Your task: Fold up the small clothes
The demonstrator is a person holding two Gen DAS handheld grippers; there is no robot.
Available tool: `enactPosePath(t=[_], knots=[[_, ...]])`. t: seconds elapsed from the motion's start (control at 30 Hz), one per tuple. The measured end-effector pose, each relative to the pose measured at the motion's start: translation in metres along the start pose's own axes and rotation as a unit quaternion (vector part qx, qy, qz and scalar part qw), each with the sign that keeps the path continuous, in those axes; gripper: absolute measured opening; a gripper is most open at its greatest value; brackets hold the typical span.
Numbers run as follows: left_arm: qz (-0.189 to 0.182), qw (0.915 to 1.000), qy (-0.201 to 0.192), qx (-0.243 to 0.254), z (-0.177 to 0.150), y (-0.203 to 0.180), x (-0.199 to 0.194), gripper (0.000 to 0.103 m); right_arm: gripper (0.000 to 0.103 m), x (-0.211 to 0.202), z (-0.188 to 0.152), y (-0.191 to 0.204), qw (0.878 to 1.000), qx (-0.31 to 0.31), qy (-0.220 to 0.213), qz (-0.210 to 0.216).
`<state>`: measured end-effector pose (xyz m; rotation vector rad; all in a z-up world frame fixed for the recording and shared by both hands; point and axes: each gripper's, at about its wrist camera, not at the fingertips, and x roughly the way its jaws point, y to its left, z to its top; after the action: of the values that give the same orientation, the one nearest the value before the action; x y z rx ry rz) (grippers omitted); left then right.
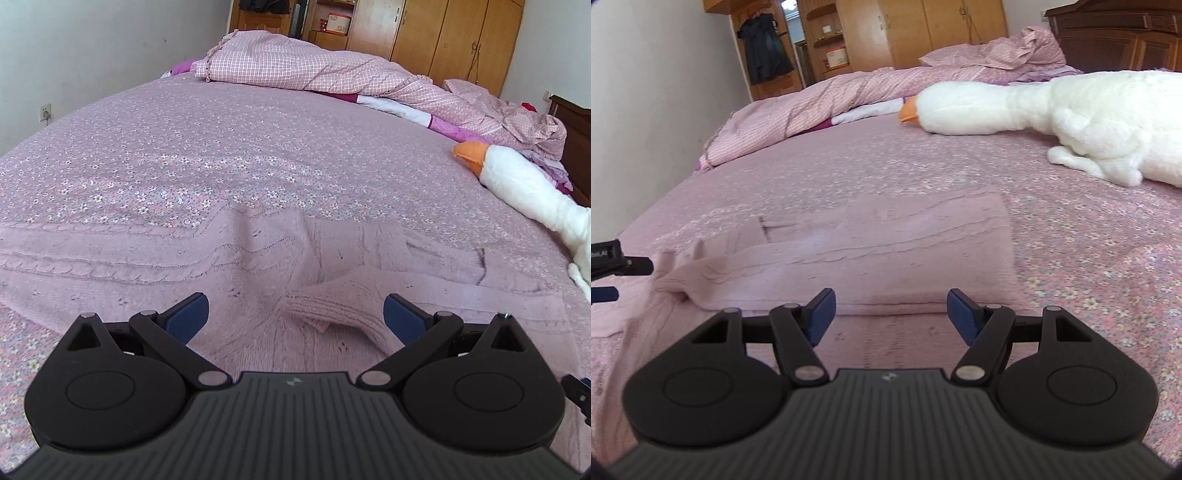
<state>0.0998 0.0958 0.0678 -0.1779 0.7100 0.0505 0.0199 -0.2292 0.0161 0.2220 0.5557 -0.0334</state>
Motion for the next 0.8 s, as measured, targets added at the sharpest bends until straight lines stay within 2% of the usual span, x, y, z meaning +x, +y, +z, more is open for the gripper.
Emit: enactPosePath(t=[0.2, 0.27, 0.37, 0.5, 0.57, 0.63, 0.7, 0.77, 0.8], knots=[[-0.014, 0.9995, 0.027, -0.005, -0.003, -0.005, 0.033, 0.103, 0.07, 0.007, -0.01, -0.012, 1.0, 0.002, 0.01, -0.023], [-0.005, 0.9992, 0.04, -0.004, -0.004, -0.009, 0.044, 0.103, 0.07, 0.008, -0.012, -0.016, 1.0, 0.003, 0.012, -0.028], [-0.038, 0.9967, 0.055, -0.047, -0.009, -0.003, 0.046, 0.103, 0.069, 0.01, -0.016, -0.019, 0.999, 0.004, 0.014, -0.03], [-0.094, 0.9856, 0.064, -0.126, -0.018, 0.004, 0.035, 0.103, 0.068, 0.013, -0.022, -0.021, 0.999, -0.001, 0.016, -0.03], [-0.116, 0.9831, 0.06, -0.128, -0.017, 0.0, 0.037, 0.103, 0.069, 0.014, -0.023, -0.02, 0.999, -0.005, 0.015, -0.032], [-0.104, 0.9852, 0.051, -0.126, -0.013, -0.005, 0.046, 0.103, 0.07, 0.015, -0.023, -0.018, 0.999, -0.009, 0.014, -0.032], [-0.096, 0.9835, 0.047, -0.146, -0.008, -0.005, 0.061, 0.103, 0.07, 0.014, -0.023, -0.018, 0.999, -0.008, 0.013, -0.032], [-0.089, 0.9817, 0.035, -0.164, -0.002, -0.002, 0.072, 0.088, 0.069, 0.013, -0.022, -0.02, 0.999, -0.004, 0.013, -0.03], [-0.088, 0.982, 0.027, -0.165, 0.001, -0.001, 0.073, 0.072, 0.068, 0.013, -0.022, -0.021, 1.0, -0.001, 0.013, -0.028]])
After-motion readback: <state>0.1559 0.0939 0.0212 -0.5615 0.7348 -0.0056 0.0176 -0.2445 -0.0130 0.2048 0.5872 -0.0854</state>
